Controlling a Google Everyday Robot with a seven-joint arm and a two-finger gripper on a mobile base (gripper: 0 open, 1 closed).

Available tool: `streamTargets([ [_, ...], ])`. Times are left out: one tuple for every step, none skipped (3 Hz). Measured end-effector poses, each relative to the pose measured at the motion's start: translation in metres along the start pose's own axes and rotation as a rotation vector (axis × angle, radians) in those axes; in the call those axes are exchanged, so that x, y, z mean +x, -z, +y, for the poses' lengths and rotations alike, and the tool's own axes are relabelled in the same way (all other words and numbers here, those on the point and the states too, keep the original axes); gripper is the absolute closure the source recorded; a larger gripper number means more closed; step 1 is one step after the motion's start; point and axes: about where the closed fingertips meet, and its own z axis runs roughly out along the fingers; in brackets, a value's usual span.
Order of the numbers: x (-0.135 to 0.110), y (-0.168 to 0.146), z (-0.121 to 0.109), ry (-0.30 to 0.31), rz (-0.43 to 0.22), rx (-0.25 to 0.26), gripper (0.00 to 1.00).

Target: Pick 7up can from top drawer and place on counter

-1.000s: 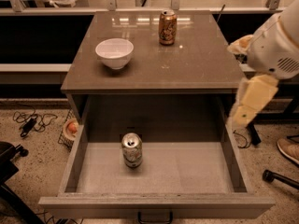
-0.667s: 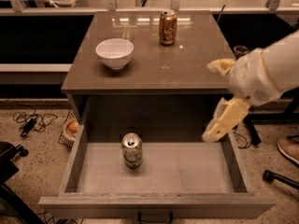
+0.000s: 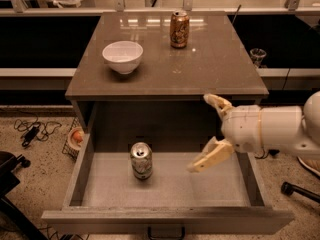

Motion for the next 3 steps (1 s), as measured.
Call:
streamTargets([
  [0.0046,-0.0316,0.0142,-0.037,-0.167,0.007,0.00],
  [0.0028,-0.0403,0.0178,-0.035,-0.208,0.000,0.00],
  [0.0029,-0.0400,0.0177,-0.035,-0.206,0.000,0.00],
])
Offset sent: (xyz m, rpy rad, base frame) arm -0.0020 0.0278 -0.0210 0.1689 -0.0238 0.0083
